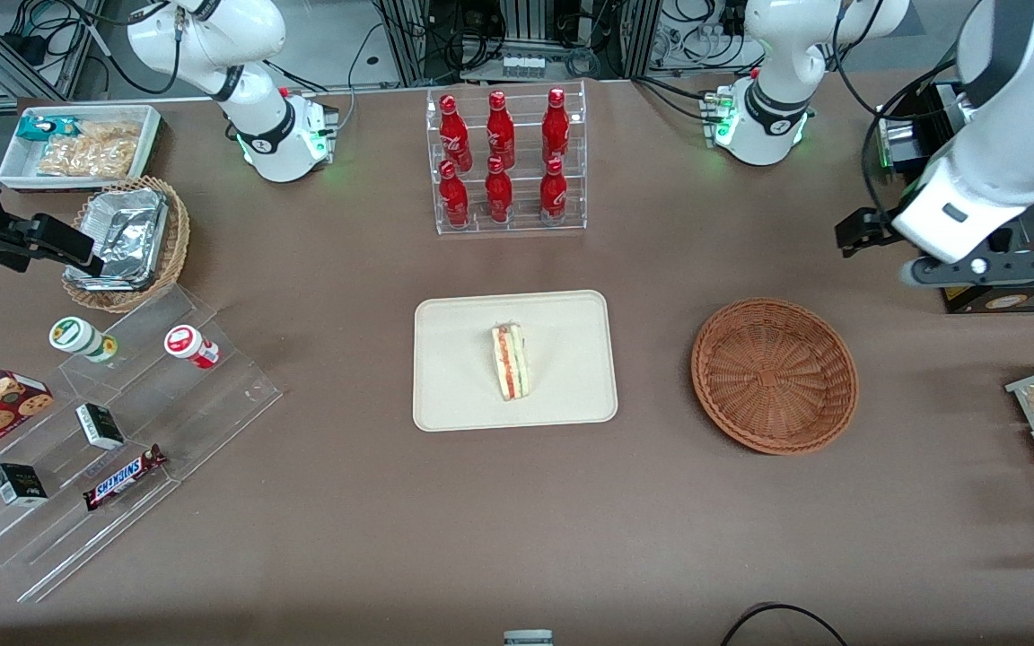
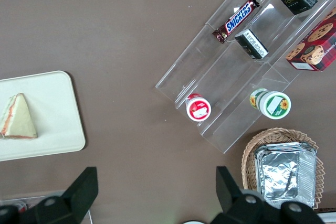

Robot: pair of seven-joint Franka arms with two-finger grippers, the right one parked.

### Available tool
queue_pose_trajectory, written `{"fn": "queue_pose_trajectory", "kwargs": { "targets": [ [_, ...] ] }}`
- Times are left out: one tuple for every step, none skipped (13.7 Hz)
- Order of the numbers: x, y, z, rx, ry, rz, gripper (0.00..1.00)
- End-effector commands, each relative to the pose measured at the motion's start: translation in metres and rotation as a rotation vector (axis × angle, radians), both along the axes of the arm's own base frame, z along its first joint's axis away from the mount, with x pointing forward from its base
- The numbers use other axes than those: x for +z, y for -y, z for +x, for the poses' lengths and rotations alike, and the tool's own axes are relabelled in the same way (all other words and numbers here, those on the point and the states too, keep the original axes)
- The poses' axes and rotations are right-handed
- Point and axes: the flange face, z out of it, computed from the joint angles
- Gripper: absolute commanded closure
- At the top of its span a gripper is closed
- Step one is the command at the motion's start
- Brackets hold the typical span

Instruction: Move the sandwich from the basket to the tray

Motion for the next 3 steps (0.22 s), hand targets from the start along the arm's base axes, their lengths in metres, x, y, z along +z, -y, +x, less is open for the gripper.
{"fn": "queue_pose_trajectory", "kwargs": {
  "targets": [
    [0.0083,-0.0196,-0.0013,0.019,-0.007,-0.063,0.00],
    [0.0093,-0.0219,-0.0006,0.023,-0.002,-0.066,0.00],
    [0.0095,-0.0219,-0.0003,0.023,0.001,-0.066,0.00]
  ]
}}
